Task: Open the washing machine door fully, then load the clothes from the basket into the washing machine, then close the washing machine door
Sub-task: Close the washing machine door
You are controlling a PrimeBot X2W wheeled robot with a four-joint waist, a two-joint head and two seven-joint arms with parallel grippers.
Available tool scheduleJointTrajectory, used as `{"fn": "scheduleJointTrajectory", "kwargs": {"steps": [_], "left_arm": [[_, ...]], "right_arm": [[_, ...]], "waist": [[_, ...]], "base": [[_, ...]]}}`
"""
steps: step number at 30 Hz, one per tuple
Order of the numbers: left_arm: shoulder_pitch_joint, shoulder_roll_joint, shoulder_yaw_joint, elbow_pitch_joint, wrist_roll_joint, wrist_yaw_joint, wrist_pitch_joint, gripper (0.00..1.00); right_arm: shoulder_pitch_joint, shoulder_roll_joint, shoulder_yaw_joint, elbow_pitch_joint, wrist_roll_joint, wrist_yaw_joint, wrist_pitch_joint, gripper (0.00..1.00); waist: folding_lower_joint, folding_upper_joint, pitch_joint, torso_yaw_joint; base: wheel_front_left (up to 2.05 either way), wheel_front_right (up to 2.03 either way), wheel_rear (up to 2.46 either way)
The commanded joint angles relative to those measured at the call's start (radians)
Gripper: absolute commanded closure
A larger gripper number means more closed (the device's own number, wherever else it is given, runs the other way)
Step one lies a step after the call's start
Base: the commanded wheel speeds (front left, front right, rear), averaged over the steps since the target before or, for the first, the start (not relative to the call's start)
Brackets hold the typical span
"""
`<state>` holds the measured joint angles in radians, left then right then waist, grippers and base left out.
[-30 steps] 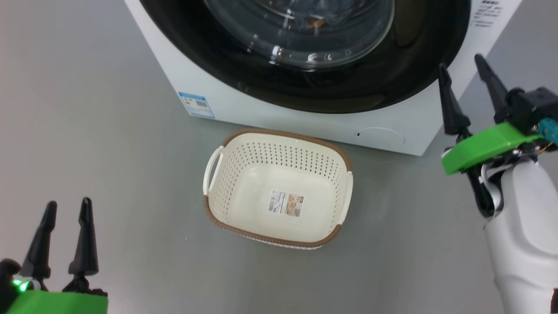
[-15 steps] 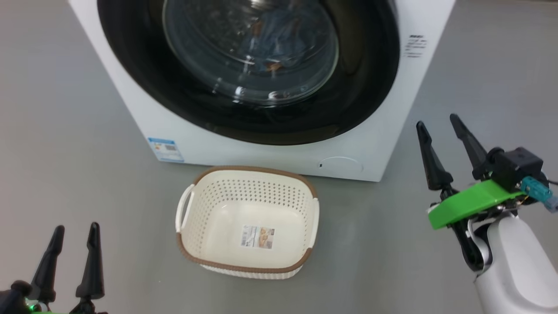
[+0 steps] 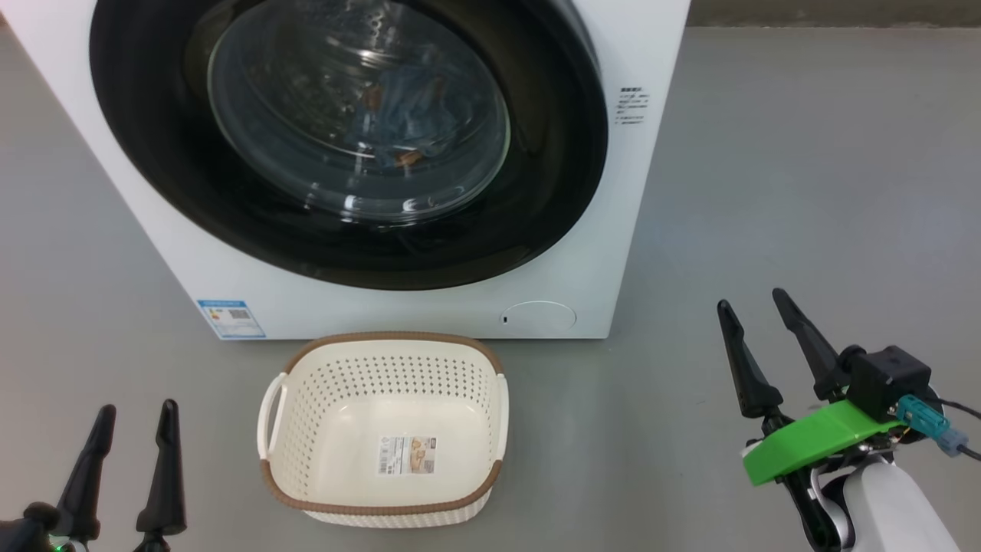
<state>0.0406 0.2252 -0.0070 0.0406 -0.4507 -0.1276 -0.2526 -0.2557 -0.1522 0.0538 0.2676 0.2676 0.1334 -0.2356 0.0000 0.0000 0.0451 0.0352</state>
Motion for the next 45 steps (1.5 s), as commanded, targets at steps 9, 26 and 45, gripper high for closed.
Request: {"fn": "scheduleJointTrajectory", "kwargs": {"steps": [9,26,45], "left_arm": [[0.001,0.024,0.032,-0.03,0.001,-0.003,-0.009,0.0],[0.006,0.023,0.027,-0.027,0.001,-0.003,-0.009,0.0],[0.005,0.024,0.018,-0.02,0.002,-0.003,-0.009,0.0]], "right_arm": [[0.095,0.03,0.016,-0.066,0.024,-0.003,-0.024,0.0],[0.162,0.048,0.004,-0.085,0.01,-0.003,-0.026,0.0],[0.164,0.047,0.01,-0.079,-0.001,-0.003,-0.026,0.0]], "waist": [[0.0,0.0,-0.017,-0.044],[0.0,0.0,-0.027,-0.065],[0.0,0.0,-0.028,-0.056]], "base": [[0.0,0.0,0.0],[0.0,0.0,0.0],[0.0,0.0,0.0]]}}
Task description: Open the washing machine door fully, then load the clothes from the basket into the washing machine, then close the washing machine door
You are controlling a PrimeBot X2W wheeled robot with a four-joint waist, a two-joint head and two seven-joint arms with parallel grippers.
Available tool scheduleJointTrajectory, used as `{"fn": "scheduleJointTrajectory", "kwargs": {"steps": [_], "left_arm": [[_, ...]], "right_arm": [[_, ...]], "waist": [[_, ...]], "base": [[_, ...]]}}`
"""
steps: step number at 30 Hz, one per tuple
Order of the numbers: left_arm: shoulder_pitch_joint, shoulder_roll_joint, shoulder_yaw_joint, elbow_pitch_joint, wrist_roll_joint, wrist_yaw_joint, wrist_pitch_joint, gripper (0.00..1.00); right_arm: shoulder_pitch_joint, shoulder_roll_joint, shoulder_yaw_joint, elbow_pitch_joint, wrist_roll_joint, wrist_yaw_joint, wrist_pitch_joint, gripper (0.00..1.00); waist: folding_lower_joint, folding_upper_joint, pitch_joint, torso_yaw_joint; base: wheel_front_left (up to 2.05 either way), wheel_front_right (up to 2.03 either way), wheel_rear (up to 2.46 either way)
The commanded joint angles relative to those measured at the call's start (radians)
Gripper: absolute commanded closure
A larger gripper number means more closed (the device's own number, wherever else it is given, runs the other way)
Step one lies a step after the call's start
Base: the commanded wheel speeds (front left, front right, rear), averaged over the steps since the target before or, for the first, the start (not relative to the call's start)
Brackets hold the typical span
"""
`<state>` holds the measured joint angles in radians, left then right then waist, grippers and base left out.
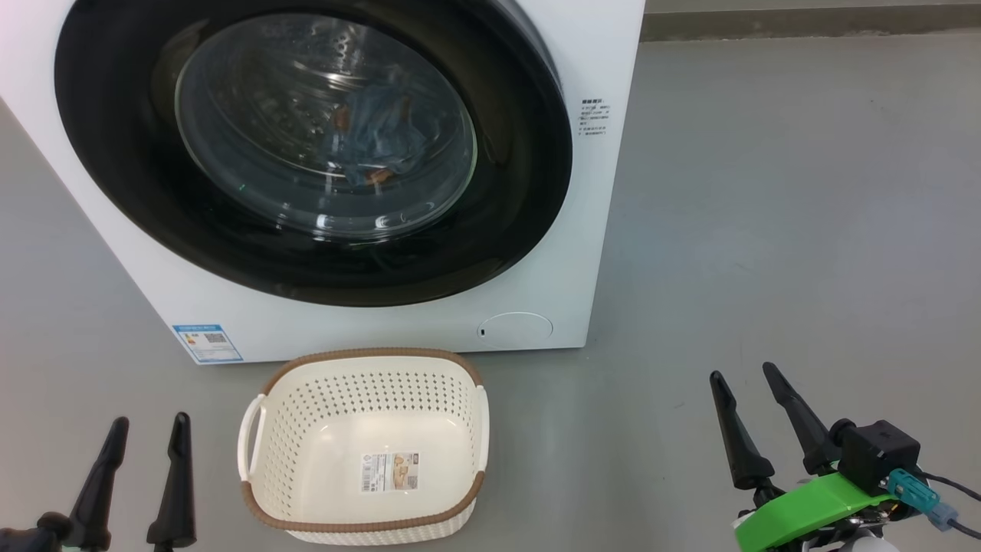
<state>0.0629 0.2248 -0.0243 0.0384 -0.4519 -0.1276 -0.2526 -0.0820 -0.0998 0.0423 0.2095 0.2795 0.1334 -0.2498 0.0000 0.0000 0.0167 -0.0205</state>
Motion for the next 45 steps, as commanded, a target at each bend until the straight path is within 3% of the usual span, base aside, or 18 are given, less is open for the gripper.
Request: {"fn": "scheduleJointTrajectory", "kwargs": {"steps": [1,35,36,40,45], "left_arm": [[-0.018,0.025,0.035,-0.017,0.002,-0.003,-0.009,0.0],[-0.034,0.047,0.016,-0.007,-0.018,-0.003,-0.009,0.0],[-0.001,0.021,-0.018,0.011,-0.016,0.0,0.0,1.0],[0.011,-0.017,-0.031,0.056,-0.02,0.0,0.006,1.0],[0.005,-0.023,-0.026,0.06,-0.067,0.001,0.019,1.0]], "right_arm": [[-0.009,-0.005,0.021,-0.02,-0.013,-0.003,-0.012,0.0],[-0.015,0.014,0.012,-0.018,-0.026,-0.003,-0.012,0.0],[0.0,0.013,-0.015,0.003,-0.023,0.0,0.0,1.0],[0.006,0.016,-0.016,0.056,-0.019,0.0,0.004,1.0],[0.005,0.017,-0.021,0.054,0.036,0.0,0.018,1.0]], "waist": [[0.0,0.0,0.001,0.0],[0.0,0.0,0.006,0.004],[0.0,0.0,0.006,0.004],[0.0,0.0,0.006,0.004],[0.0015,0.0,0.004,0.005]], "base": [[0.0,0.0,0.0],[0.0,0.0,0.0],[0.0,0.0,0.0],[0.0,0.0,0.0],[0.0,0.0,0.0]]}}
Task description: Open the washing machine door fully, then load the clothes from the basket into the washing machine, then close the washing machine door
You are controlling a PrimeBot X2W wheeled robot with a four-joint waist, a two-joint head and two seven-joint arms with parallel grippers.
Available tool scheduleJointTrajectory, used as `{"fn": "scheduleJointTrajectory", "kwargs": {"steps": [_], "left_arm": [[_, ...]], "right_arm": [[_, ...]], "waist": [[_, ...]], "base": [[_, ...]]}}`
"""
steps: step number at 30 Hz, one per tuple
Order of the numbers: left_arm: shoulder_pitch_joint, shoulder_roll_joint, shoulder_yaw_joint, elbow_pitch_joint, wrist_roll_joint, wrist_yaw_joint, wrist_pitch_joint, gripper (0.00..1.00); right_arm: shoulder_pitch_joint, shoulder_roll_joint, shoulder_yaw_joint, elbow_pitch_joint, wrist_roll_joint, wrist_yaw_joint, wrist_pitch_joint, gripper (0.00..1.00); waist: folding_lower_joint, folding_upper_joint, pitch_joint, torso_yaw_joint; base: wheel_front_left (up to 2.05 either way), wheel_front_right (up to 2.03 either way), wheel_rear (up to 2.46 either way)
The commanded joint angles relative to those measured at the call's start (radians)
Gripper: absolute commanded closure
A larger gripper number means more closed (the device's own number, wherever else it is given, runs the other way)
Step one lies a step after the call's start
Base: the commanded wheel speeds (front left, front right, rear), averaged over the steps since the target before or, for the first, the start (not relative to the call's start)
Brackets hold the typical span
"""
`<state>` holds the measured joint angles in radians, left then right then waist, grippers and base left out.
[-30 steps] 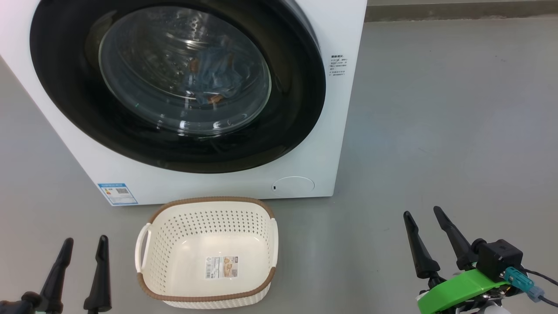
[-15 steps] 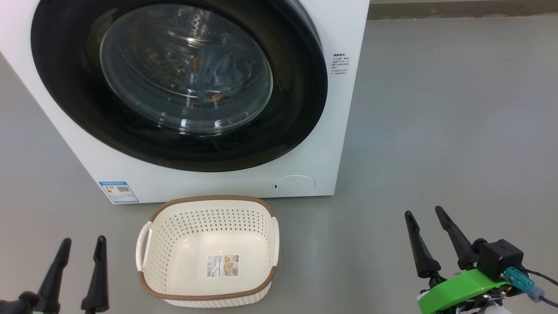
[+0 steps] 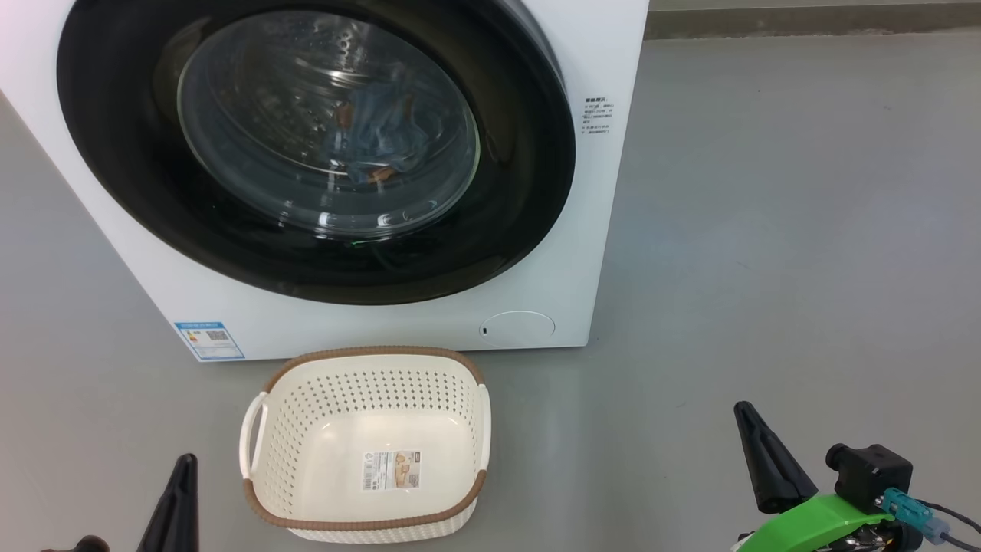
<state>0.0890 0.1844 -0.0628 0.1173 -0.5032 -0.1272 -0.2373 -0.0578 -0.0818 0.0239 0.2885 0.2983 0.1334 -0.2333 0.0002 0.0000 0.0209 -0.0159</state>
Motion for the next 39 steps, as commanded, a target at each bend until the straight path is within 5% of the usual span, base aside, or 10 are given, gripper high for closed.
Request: {"fn": "scheduleJointTrajectory", "kwargs": {"steps": [1,39], "left_arm": [[-0.022,0.017,0.014,-0.018,-0.025,0.0,0.006,1.0],[-0.08,-0.024,0.056,0.033,-0.38,-0.001,0.108,1.0]], "right_arm": [[-0.019,-0.001,-0.004,-0.026,0.028,0.0,0.004,1.0],[-0.031,0.007,-0.043,-0.029,0.441,-0.001,0.111,1.0]], "waist": [[0.0015,0.0,-0.001,0.0],[-0.0002,0.0,-0.006,0.005]], "base": [[0.0,0.0,0.0],[0.0,0.0,0.0]]}}
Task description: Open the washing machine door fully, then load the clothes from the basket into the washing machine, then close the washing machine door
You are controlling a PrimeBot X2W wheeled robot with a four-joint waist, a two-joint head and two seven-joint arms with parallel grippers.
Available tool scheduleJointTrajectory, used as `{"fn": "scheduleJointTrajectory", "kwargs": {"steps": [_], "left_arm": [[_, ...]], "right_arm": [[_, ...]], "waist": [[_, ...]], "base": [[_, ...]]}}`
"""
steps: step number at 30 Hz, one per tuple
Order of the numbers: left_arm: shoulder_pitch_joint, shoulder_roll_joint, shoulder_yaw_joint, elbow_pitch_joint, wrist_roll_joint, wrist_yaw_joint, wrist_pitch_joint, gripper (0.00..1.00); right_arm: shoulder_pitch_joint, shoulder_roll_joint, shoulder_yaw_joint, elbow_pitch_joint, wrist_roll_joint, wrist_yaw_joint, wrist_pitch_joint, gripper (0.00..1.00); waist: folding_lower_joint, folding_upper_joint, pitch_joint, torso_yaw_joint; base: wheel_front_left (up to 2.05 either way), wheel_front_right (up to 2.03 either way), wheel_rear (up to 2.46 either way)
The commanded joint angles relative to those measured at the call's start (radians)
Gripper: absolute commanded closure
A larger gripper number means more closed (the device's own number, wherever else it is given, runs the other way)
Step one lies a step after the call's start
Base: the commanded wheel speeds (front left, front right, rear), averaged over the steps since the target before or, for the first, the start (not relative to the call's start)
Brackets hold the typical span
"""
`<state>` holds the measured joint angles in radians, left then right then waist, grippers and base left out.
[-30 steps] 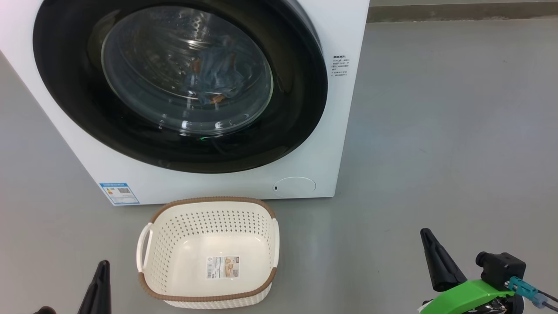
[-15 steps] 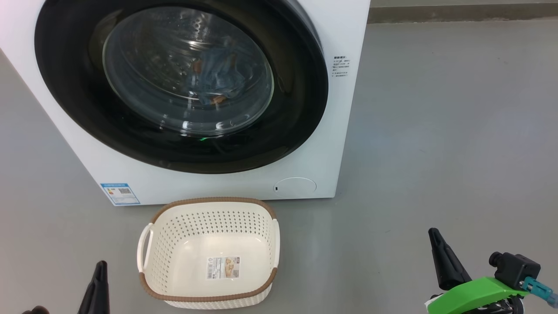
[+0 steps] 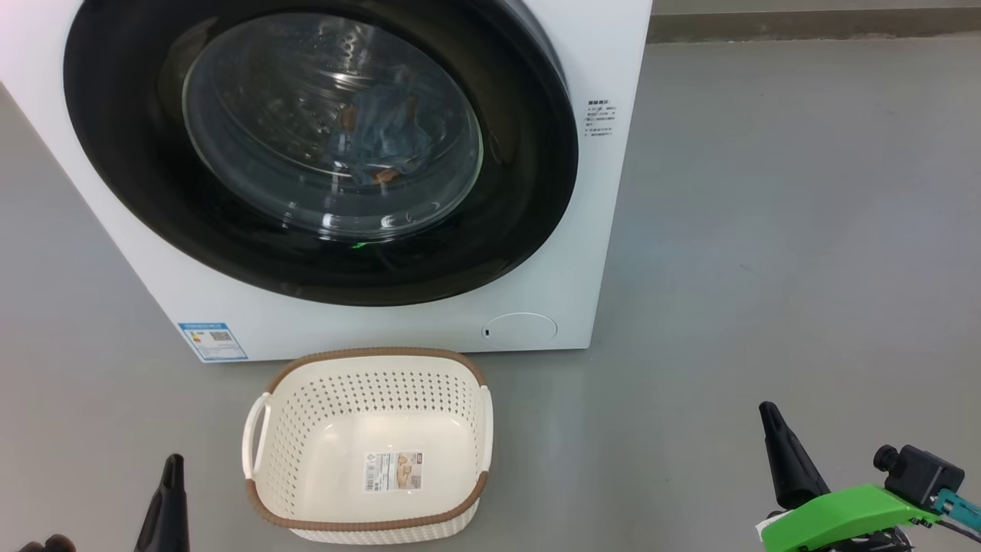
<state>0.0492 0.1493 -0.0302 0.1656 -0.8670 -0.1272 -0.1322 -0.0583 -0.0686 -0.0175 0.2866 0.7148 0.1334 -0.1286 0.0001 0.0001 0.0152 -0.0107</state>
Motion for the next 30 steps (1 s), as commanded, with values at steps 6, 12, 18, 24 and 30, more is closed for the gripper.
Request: {"fn": "scheduleJointTrajectory", "kwargs": {"steps": [6,12,18,24,30], "left_arm": [[-0.05,0.005,0.03,-0.008,-0.071,-0.001,0.02,1.0],[-0.059,-0.002,0.037,0.0,-0.127,-0.001,0.036,1.0],[-0.068,-0.009,0.044,0.008,-0.182,-0.002,0.053,1.0],[-0.077,-0.016,0.052,0.016,-0.238,-0.002,0.069,1.0],[-0.086,-0.023,0.059,0.023,-0.293,-0.002,0.086,1.0]], "right_arm": [[-0.033,-0.005,-0.008,-0.028,0.09,-0.001,0.023,1.0],[-0.034,-0.004,-0.015,-0.029,0.155,-0.001,0.04,1.0],[-0.036,-0.002,-0.021,-0.029,0.22,-0.001,0.057,1.0],[-0.038,-0.001,-0.028,-0.03,0.285,-0.001,0.075,1.0],[-0.04,0.0,-0.034,-0.031,0.35,-0.002,0.092,1.0]], "waist": [[-0.0001,-0.0001,-0.001,0.001],[-0.0001,-0.0001,-0.002,0.002],[-0.0001,-0.0001,-0.003,0.002],[-0.0001,-0.0001,-0.004,0.003],[-0.0001,-0.0001,-0.005,0.004]], "base": [[0.0,0.0,0.0],[0.0,0.0,0.0],[0.0,0.0,0.0],[0.0,0.0,0.0],[0.0,0.0,0.0]]}}
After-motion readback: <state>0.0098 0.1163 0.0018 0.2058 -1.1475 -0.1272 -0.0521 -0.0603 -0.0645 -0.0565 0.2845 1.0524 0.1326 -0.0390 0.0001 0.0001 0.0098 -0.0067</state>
